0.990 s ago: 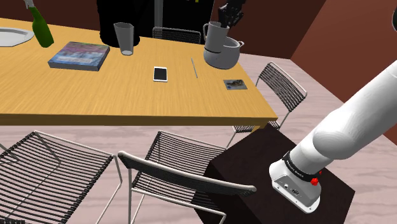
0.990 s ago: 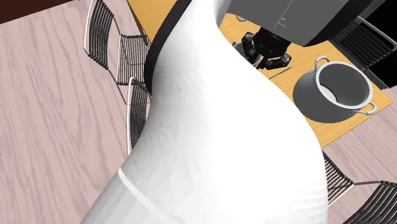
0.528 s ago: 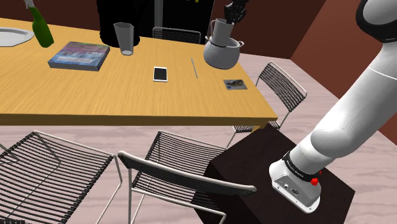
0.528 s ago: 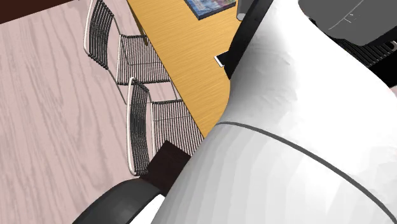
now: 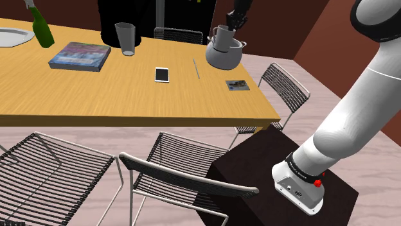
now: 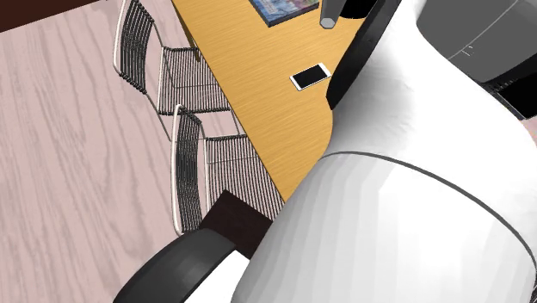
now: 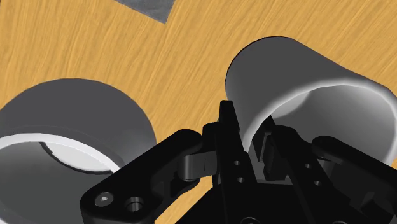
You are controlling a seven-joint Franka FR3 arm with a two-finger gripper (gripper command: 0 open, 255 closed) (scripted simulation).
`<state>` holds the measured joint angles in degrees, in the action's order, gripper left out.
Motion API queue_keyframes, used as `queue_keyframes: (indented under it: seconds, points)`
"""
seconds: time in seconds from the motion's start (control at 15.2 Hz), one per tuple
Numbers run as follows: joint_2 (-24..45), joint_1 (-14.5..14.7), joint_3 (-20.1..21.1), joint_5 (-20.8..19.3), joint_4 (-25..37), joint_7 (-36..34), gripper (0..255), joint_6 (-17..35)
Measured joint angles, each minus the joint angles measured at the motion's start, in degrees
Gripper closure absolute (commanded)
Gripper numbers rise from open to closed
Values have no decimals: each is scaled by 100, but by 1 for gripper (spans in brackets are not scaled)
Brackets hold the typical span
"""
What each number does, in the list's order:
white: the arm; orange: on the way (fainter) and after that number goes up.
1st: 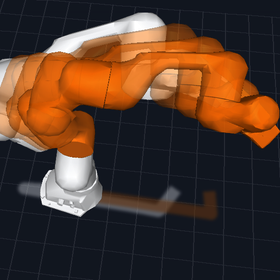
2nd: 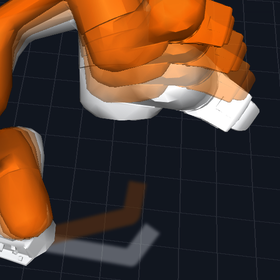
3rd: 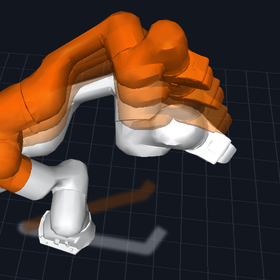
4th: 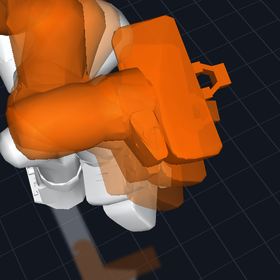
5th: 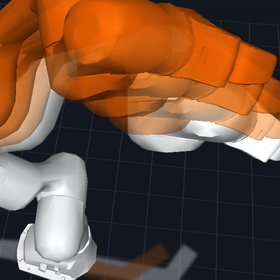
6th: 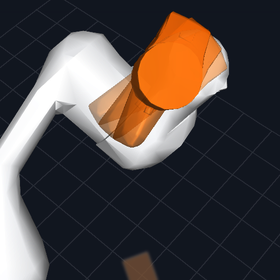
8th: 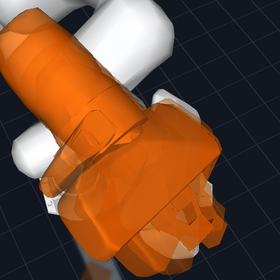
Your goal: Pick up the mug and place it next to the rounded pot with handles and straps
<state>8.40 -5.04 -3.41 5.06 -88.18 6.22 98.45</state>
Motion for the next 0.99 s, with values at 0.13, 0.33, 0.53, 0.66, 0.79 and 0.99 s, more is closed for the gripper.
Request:
queue_keyframes:
  seconds: [0.13, 0.33, 0.53, 0.66, 0.79, 0.99]
  points:
    - [-25, 8, 5, 0, -182, 1, 255, 159]
    - [-33, 5, 2, 5, -433, 29, 255, 399]
    - [-44, 11, 6, 8, -661, 40, 255, 617]
    - [-33, 14, 9, 11, -802, 47, 255, 768]
    - [-28, 10, 6, 16, -941, 68, 255, 912]
    - [6, 12, 9, 25, -1141, 86, 255, 1144]
